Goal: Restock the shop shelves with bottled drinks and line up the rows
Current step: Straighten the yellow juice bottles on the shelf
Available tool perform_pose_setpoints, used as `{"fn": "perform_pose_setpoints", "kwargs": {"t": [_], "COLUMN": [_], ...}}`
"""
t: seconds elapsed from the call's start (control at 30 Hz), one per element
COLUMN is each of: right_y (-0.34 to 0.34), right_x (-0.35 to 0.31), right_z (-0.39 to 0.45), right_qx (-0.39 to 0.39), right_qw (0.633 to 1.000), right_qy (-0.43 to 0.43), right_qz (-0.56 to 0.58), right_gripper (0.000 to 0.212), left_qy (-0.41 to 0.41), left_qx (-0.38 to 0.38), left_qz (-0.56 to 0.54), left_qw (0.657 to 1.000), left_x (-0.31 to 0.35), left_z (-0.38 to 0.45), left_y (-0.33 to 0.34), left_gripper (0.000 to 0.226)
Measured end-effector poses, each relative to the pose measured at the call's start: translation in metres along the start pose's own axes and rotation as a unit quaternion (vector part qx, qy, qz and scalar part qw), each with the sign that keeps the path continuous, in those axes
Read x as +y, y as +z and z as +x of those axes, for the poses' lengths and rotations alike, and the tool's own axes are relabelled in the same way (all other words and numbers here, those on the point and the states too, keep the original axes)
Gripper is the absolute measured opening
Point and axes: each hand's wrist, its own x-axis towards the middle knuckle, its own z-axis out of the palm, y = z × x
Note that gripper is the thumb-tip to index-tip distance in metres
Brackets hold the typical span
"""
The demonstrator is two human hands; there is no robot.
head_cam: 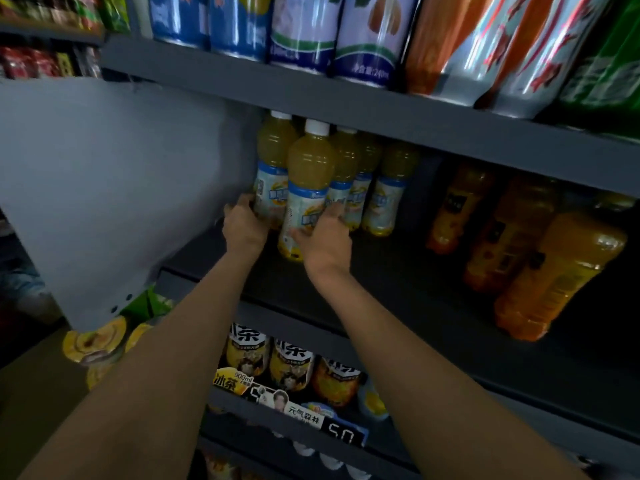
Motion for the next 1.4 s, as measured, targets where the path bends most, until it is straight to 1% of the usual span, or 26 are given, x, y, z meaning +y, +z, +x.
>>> {"fn": "perform_pose_setpoints", "kwargs": {"t": [0.07, 0.17, 0.23, 0.3, 0.4, 0.43, 0.5, 0.57, 0.6, 0.7, 0.77, 0.8, 0.83, 0.9, 0.97, 1.03, 1.1, 1.17, 1.23, 1.27, 1.33, 1.4], "right_y": [0.011, 0.028, 0.035, 0.034, 0.008, -0.004, -0.033, -0.062, -0.078, -0.12, -0.139, -0.144, -0.147, -0.151, -0.151, -0.148, -0.144, -0.135, -0.123, -0.116, -0.1, -0.08], "right_x": [-0.006, -0.017, -0.02, -0.018, 0.001, 0.013, 0.042, 0.076, 0.092, 0.142, 0.182, 0.205, 0.232, 0.289, 0.351, 0.406, 0.459, 0.512, 0.557, 0.577, 0.615, 0.657], "right_z": [0.003, 0.006, 0.007, 0.007, -0.014, -0.025, -0.057, -0.095, -0.116, -0.18, -0.221, -0.243, -0.265, -0.312, -0.364, -0.417, -0.469, -0.514, -0.547, -0.56, -0.579, -0.594], "right_qx": [0.016, 0.036, 0.034, 0.021, 0.003, 0.01, 0.049, 0.098, 0.116, 0.145, 0.147, 0.139, 0.124, 0.068, -0.002, -0.074, -0.144, -0.195, -0.231, -0.242, -0.245, -0.236], "right_qw": [1.0, 0.999, 0.998, 0.997, 0.995, 0.996, 0.995, 0.992, 0.991, 0.986, 0.986, 0.988, 0.991, 0.988, 0.968, 0.931, 0.889, 0.869, 0.856, 0.851, 0.846, 0.845], "right_qy": [0.011, 0.031, 0.043, 0.044, 0.032, 0.018, -0.008, -0.036, -0.05, -0.084, -0.081, -0.056, -0.014, 0.099, 0.216, 0.333, 0.413, 0.429, 0.435, 0.438, 0.449, 0.453], "right_qz": [0.008, 0.017, 0.039, 0.066, 0.095, 0.091, 0.085, 0.064, 0.054, 0.025, -0.01, -0.031, -0.052, -0.092, -0.125, -0.13, -0.133, -0.15, -0.158, -0.158, -0.153, -0.157], "right_gripper": [0.067, 0.061, 0.06, 0.06, 0.059, 0.055, 0.044, 0.036, 0.032, 0.028, 0.026, 0.027, 0.029, 0.036, 0.043, 0.049, 0.05, 0.052, 0.053, 0.053, 0.059, 0.066], "left_qy": [-0.004, 0.01, 0.028, 0.053, 0.113, 0.134, 0.172, 0.201, 0.21, 0.234, 0.227, 0.219, 0.211, 0.181, 0.143, 0.104, 0.054, 0.01, -0.02, -0.034, -0.051, -0.036], "left_qx": [-0.001, 0.001, 0.011, 0.039, 0.078, 0.083, 0.072, 0.029, -0.007, -0.133, -0.24, -0.304, -0.373, -0.499, -0.581, -0.617, -0.63, -0.623, -0.609, -0.61, -0.634, -0.663], "left_qz": [0.001, 0.006, 0.007, -0.017, -0.054, -0.065, -0.085, -0.109, -0.116, -0.09, -0.057, -0.031, -0.002, 0.057, 0.108, 0.142, 0.178, 0.195, 0.194, 0.197, 0.206, 0.215], "left_qw": [1.0, 1.0, 1.0, 0.998, 0.989, 0.985, 0.979, 0.973, 0.971, 0.959, 0.942, 0.927, 0.903, 0.846, 0.794, 0.767, 0.754, 0.758, 0.769, 0.767, 0.743, 0.716], "left_x": [-0.003, -0.006, -0.003, -0.002, -0.007, -0.007, -0.008, -0.011, -0.013, -0.027, -0.038, -0.045, -0.051, -0.067, -0.085, -0.105, -0.126, -0.147, -0.167, -0.175, -0.194, -0.219], "left_z": [0.005, 0.002, -0.01, -0.026, -0.068, -0.086, -0.129, -0.178, -0.205, -0.287, -0.336, -0.358, -0.377, -0.414, -0.452, -0.491, -0.53, -0.569, -0.605, -0.623, -0.656, -0.685], "left_y": [0.0, -0.009, -0.023, -0.037, -0.057, -0.061, -0.065, -0.059, -0.052, -0.018, 0.009, 0.022, 0.035, 0.064, 0.091, 0.117, 0.144, 0.173, 0.202, 0.214, 0.24, 0.268], "left_gripper": [0.045, 0.038, 0.037, 0.036, 0.028, 0.026, 0.025, 0.027, 0.027, 0.025, 0.026, 0.029, 0.033, 0.039, 0.04, 0.038, 0.036, 0.032, 0.029, 0.029, 0.031, 0.032]}}
